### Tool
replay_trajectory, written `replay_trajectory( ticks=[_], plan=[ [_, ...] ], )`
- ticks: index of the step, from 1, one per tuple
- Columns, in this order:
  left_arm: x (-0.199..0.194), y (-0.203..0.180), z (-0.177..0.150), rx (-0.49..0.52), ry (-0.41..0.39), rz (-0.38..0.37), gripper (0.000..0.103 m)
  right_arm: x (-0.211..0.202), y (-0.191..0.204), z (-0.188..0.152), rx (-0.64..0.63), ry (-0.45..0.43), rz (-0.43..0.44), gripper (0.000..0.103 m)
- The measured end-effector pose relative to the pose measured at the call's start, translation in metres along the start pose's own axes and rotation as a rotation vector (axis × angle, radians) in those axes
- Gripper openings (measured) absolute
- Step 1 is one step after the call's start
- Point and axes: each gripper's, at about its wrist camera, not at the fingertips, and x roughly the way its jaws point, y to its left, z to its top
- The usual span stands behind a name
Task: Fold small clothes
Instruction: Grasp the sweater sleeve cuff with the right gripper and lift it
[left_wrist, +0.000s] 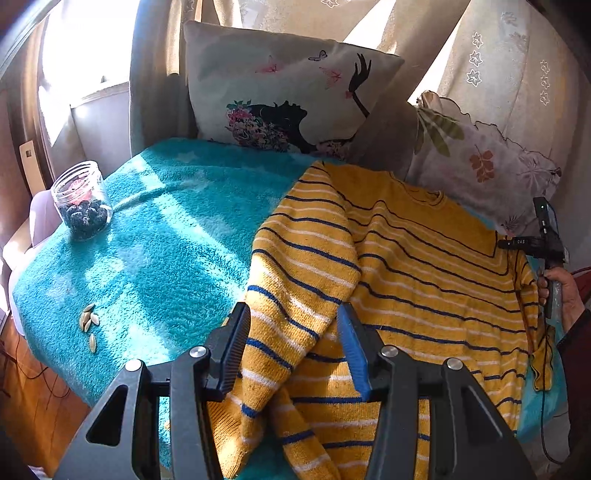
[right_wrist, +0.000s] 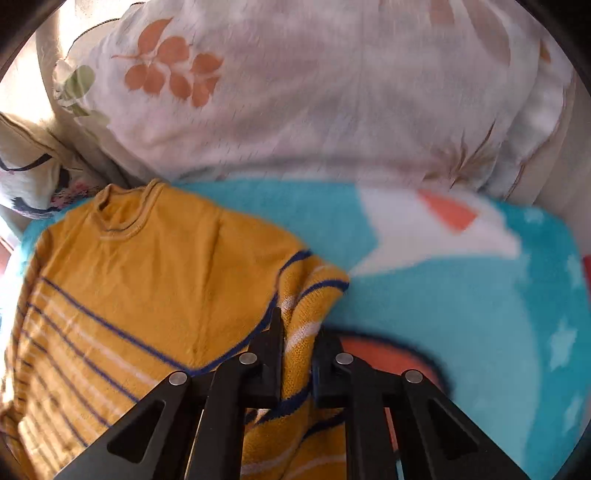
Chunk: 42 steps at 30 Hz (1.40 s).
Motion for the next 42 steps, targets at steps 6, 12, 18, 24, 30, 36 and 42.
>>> replay_trajectory(
  ticks=[6, 12, 18, 24, 30, 36, 42],
  plan=[
    [0.01, -0.009, 0.007, -0.018, 0.003, -0.017, 0.048, 0.026, 0.006, 0.041, -0.007, -0.007, -0.138, 0.01],
    [0.014, -0.015, 0.001, 0.004, 0.016, -0.048, 0.048, 0.008, 0.012, 0.017, 0.018, -0.016, -0.083, 0.035],
    [0.013, -0.007, -0.008, 0.002, 0.015, -0.087, 0.05, -0.082, -0.023, -0.062, 0.108, -0.06, 0.004, 0.066],
    [0.008, -0.012, -0.019, 0.016, 0.015, -0.146, 0.05, -0.117, -0.046, -0.169, 0.188, 0.017, -0.002, 0.069],
    [-0.013, -0.028, -0.027, 0.045, -0.015, -0.18, 0.05, -0.113, -0.036, -0.21, 0.235, -0.037, 0.123, 0.014],
    [-0.031, -0.021, -0.034, 0.03, -0.046, -0.152, 0.051, -0.149, -0.086, -0.211, 0.328, -0.124, -0.153, 0.014],
    [-0.031, -0.014, -0.037, 0.009, -0.036, -0.124, 0.051, -0.175, -0.066, -0.235, 0.316, -0.141, -0.183, 0.046]
  ],
)
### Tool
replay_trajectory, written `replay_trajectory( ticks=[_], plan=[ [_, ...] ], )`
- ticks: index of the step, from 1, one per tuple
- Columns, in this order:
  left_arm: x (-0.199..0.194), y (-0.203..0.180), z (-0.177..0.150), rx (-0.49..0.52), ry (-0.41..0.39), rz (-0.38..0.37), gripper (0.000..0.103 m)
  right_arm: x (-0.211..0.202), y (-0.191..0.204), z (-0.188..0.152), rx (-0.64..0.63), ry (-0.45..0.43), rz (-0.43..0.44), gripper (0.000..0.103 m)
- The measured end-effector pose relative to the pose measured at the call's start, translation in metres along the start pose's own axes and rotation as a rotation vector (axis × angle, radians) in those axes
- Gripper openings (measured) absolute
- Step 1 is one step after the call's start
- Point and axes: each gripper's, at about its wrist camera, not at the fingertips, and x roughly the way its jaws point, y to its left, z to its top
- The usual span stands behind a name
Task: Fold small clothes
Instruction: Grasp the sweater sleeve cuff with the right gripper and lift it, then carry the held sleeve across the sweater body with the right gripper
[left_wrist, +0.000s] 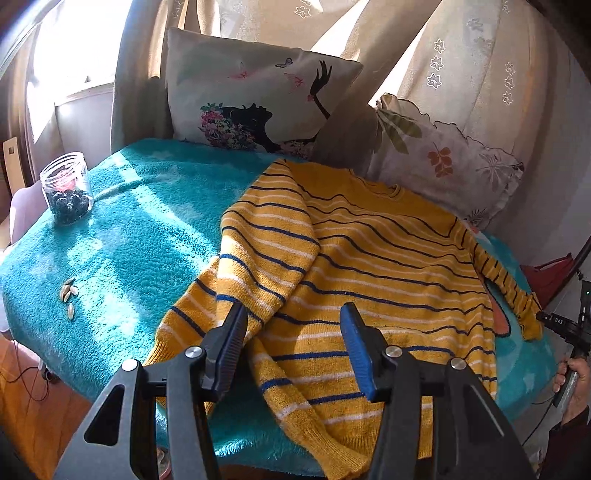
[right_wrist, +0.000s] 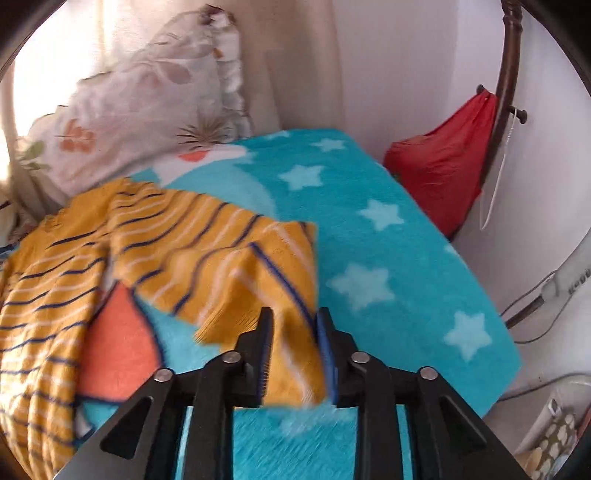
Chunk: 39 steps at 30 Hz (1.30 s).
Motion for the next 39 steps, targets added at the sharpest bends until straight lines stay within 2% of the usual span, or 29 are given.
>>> replay_trajectory(
  ticks=[1, 2, 3, 4, 5, 7, 9, 11, 12, 13, 15, 17, 19, 21, 23, 25, 26, 27, 28, 30, 31, 35, 37, 39],
  plan=[
    [0.001, -0.001, 0.0, 0.0, 0.002, 0.0, 0.051, -0.008, 0.016, -0.01, -0.023, -0.003, 0.094, 0.06],
    [0.002, -0.002, 0.0, -0.001, 0.003, -0.002, 0.051, -0.015, 0.026, -0.021, -0.043, 0.004, 0.197, 0.064],
    [0.002, -0.004, 0.0, 0.0, 0.004, -0.004, 0.051, -0.016, 0.041, -0.03, -0.061, 0.032, 0.303, 0.066],
    [0.002, -0.007, -0.001, 0.003, 0.006, -0.008, 0.051, -0.014, 0.059, -0.042, -0.077, 0.09, 0.439, 0.066],
    [0.003, -0.01, -0.001, 0.01, 0.008, -0.014, 0.051, -0.01, 0.074, -0.051, -0.088, 0.143, 0.536, 0.066],
    [0.002, -0.018, -0.004, 0.029, 0.013, -0.023, 0.051, -0.003, 0.104, -0.069, -0.126, 0.21, 0.619, 0.066],
    [-0.001, -0.023, -0.006, 0.043, 0.01, -0.031, 0.051, 0.002, 0.131, -0.087, -0.204, 0.23, 0.585, 0.066],
    [-0.004, -0.026, -0.006, 0.045, 0.004, -0.037, 0.051, 0.003, 0.145, -0.098, -0.252, 0.221, 0.559, 0.053],
    [-0.006, -0.027, -0.006, 0.046, 0.001, -0.04, 0.052, 0.002, 0.15, -0.102, -0.27, 0.235, 0.588, 0.02],
    [-0.007, -0.028, -0.005, 0.048, -0.001, -0.039, 0.052, 0.0, 0.148, -0.103, -0.251, 0.248, 0.621, 0.011],
    [-0.008, -0.029, -0.003, 0.049, -0.002, -0.033, 0.052, -0.009, 0.13, -0.097, -0.223, 0.217, 0.626, 0.01],
    [-0.009, -0.03, 0.0, 0.046, -0.006, -0.042, 0.052, -0.02, 0.102, -0.087, -0.174, 0.189, 0.609, 0.01],
    [-0.008, -0.033, 0.001, 0.049, -0.01, -0.048, 0.057, -0.035, 0.078, -0.076, -0.137, 0.167, 0.556, 0.01],
    [-0.001, -0.037, 0.0, 0.056, -0.003, -0.049, 0.06, -0.036, 0.057, -0.081, -0.113, 0.185, 0.499, 0.01],
    [0.009, -0.042, -0.003, 0.064, 0.027, -0.064, 0.06, -0.034, 0.04, -0.086, -0.085, 0.22, 0.516, 0.014],
    [0.016, -0.047, -0.005, 0.074, 0.055, -0.078, 0.06, -0.042, 0.015, -0.082, -0.038, 0.172, 0.466, 0.015],
    [0.018, -0.051, -0.007, 0.082, 0.062, -0.081, 0.06, -0.048, 0.002, -0.076, -0.024, 0.114, 0.401, 0.016],
    [0.02, -0.053, -0.008, 0.091, 0.067, -0.083, 0.06, -0.053, -0.009, -0.069, -0.023, 0.054, 0.33, 0.024],
    [0.021, -0.055, -0.008, 0.096, 0.069, -0.084, 0.06, -0.056, -0.018, -0.062, -0.032, -0.006, 0.241, 0.038],
    [0.022, -0.059, -0.008, 0.097, 0.072, -0.091, 0.06, -0.054, -0.026, -0.051, -0.066, -0.073, 0.087, 0.057],
    [0.022, -0.06, -0.009, 0.099, 0.072, -0.091, 0.06, -0.049, -0.026, -0.048, -0.103, -0.097, 0.032, 0.058],
    [0.028, -0.066, -0.01, 0.114, 0.087, -0.07, 0.061, -0.028, -0.001, -0.045, -0.295, -0.126, -0.045, 0.06],
    [0.032, -0.067, -0.009, 0.113, 0.097, -0.062, 0.061, -0.013, 0.014, -0.046, -0.396, -0.148, -0.1, 0.066],
    [0.035, -0.069, -0.009, 0.113, 0.105, -0.056, 0.061, 0.001, 0.016, -0.042, -0.439, -0.151, -0.145, 0.066]
  ],
)
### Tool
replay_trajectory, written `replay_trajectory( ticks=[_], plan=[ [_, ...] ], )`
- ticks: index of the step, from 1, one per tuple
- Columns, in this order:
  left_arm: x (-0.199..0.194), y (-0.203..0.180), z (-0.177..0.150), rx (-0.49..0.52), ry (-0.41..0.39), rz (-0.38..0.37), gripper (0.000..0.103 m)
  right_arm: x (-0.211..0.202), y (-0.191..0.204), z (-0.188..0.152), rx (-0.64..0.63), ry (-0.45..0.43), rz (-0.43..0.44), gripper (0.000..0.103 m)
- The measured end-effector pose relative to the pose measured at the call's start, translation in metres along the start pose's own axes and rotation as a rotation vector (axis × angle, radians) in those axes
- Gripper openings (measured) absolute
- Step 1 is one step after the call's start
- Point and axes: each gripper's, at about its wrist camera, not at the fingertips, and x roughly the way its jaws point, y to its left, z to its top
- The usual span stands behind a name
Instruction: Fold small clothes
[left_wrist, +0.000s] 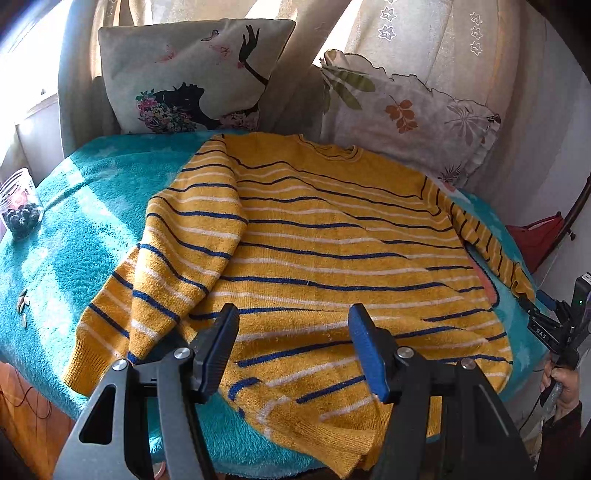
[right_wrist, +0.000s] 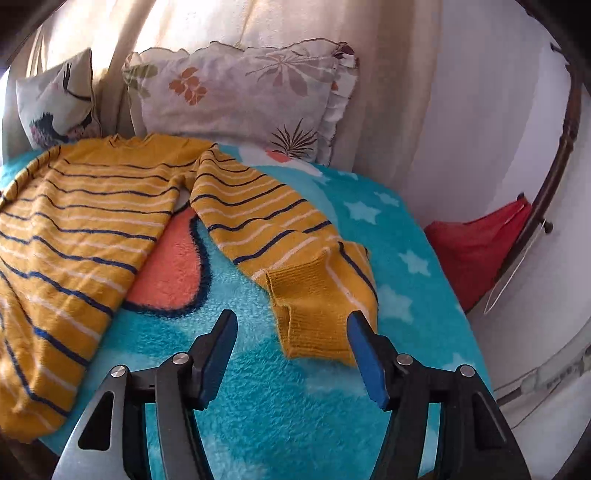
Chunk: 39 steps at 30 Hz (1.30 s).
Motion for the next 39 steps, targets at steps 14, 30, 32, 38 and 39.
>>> replay_trajectory(
  ticks=[14, 30, 32, 38, 39],
  plan=[
    [0.009, 0.012, 0.016, -0.032, -0.004, 0.023, 0.061, 0.003, -0.224, -0.022, 0.744, 0.022, -0.018, 0.007],
    [-0.019, 0.105, 0.008, -0.225, -0.072, 0.048, 0.061, 0.025, -0.042, 0.148, 0.492, -0.017, 0.391, 0.007],
    [-0.021, 0.114, 0.004, -0.246, -0.074, 0.046, 0.061, 0.03, 0.007, 0.173, 0.434, -0.014, 0.488, 0.007],
    [-0.031, 0.14, -0.006, -0.297, -0.082, 0.071, 0.061, 0.052, 0.151, 0.233, 0.276, 0.03, 0.714, 0.007],
    [-0.032, 0.144, -0.007, -0.306, -0.083, 0.076, 0.061, 0.056, 0.174, 0.241, 0.257, 0.042, 0.749, 0.007]
  ],
)
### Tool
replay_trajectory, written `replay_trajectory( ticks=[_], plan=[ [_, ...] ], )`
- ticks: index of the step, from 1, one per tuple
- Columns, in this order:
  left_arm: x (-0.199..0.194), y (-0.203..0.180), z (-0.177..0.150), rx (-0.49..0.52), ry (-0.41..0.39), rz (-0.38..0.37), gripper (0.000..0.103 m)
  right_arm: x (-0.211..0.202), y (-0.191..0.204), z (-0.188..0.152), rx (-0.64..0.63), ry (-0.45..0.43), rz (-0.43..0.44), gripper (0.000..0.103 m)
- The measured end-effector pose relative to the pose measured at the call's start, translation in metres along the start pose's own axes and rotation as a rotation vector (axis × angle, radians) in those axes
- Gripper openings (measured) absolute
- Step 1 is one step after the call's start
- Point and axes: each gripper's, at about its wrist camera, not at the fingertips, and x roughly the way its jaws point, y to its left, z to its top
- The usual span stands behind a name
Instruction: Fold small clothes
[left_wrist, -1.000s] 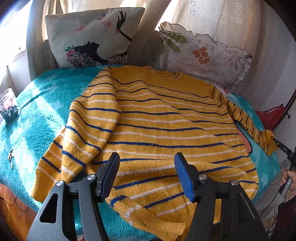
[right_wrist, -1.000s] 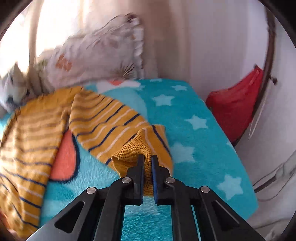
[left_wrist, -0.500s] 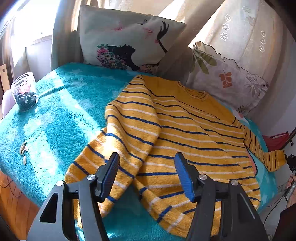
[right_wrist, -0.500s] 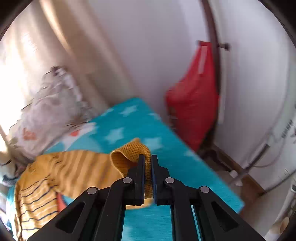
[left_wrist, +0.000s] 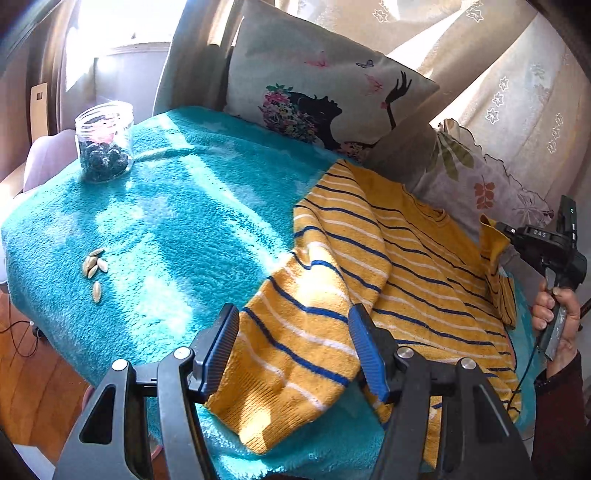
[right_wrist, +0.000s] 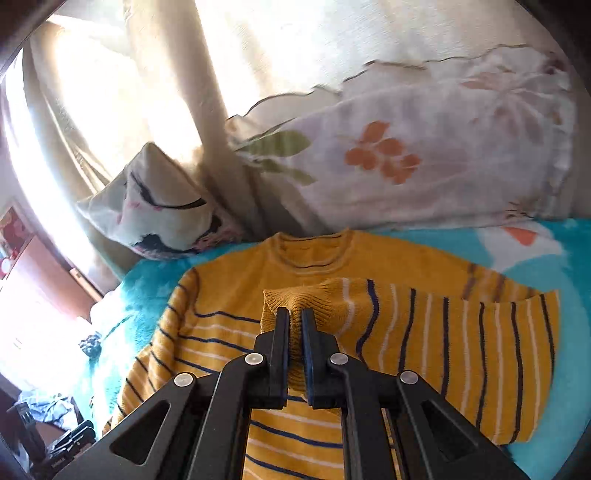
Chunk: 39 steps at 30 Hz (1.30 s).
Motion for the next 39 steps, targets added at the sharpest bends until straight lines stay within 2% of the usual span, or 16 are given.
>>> replay_trajectory(
  ticks=[2, 5, 9, 11, 12, 13, 17, 18, 21, 23, 26, 28, 30, 34, 36, 39],
  plan=[
    [0.0, 0.008, 0.0, -0.019, 0.001, 0.009, 0.061, 0.027, 0.02, 0.004, -0.02, 0.031, 0.019, 0.007],
    [0.002, 0.017, -0.001, -0.042, 0.008, 0.015, 0.061, 0.07, 0.043, 0.002, -0.06, 0.064, 0.002, 0.007],
    [0.003, 0.022, -0.002, -0.051, 0.01, 0.024, 0.061, 0.119, 0.051, -0.008, -0.076, 0.145, -0.024, 0.008],
    [0.002, 0.025, -0.002, -0.057, 0.009, 0.025, 0.061, 0.137, 0.055, -0.013, -0.085, 0.182, -0.024, 0.013],
    [0.002, 0.027, -0.002, -0.062, 0.008, 0.026, 0.061, 0.14, 0.056, -0.016, -0.086, 0.195, -0.02, 0.019],
    [0.002, 0.028, -0.001, -0.065, 0.006, 0.028, 0.061, 0.142, 0.058, -0.017, -0.089, 0.211, -0.005, 0.027],
    [-0.002, 0.038, -0.001, -0.079, -0.009, 0.051, 0.061, 0.117, 0.081, -0.02, -0.157, 0.175, 0.034, 0.036],
    [-0.004, 0.041, 0.0, -0.086, -0.014, 0.063, 0.061, 0.104, 0.093, -0.024, -0.194, 0.171, 0.06, 0.043],
    [-0.009, 0.057, 0.002, -0.126, -0.032, 0.095, 0.061, 0.073, 0.132, -0.046, -0.297, 0.194, 0.158, 0.045],
    [-0.014, 0.068, 0.003, -0.158, -0.045, 0.118, 0.061, 0.061, 0.164, -0.07, -0.405, 0.234, 0.227, 0.045],
    [-0.027, 0.083, 0.003, -0.197, -0.075, 0.146, 0.061, 0.04, 0.226, -0.125, -0.659, 0.295, 0.348, 0.048],
    [-0.039, 0.091, 0.004, -0.211, -0.103, 0.167, 0.061, 0.029, 0.259, -0.161, -0.833, 0.316, 0.391, 0.059],
    [-0.05, 0.097, 0.004, -0.221, -0.131, 0.187, 0.061, 0.023, 0.283, -0.196, -0.989, 0.325, 0.394, 0.065],
    [-0.063, 0.109, 0.003, -0.244, -0.162, 0.209, 0.064, 0.029, 0.302, -0.251, -1.208, 0.33, 0.33, 0.066],
    [-0.063, 0.112, 0.001, -0.252, -0.158, 0.21, 0.064, 0.043, 0.305, -0.261, -1.241, 0.32, 0.279, 0.066],
    [-0.059, 0.113, -0.001, -0.254, -0.142, 0.202, 0.064, 0.066, 0.303, -0.256, -1.188, 0.365, 0.297, 0.066]
  ],
)
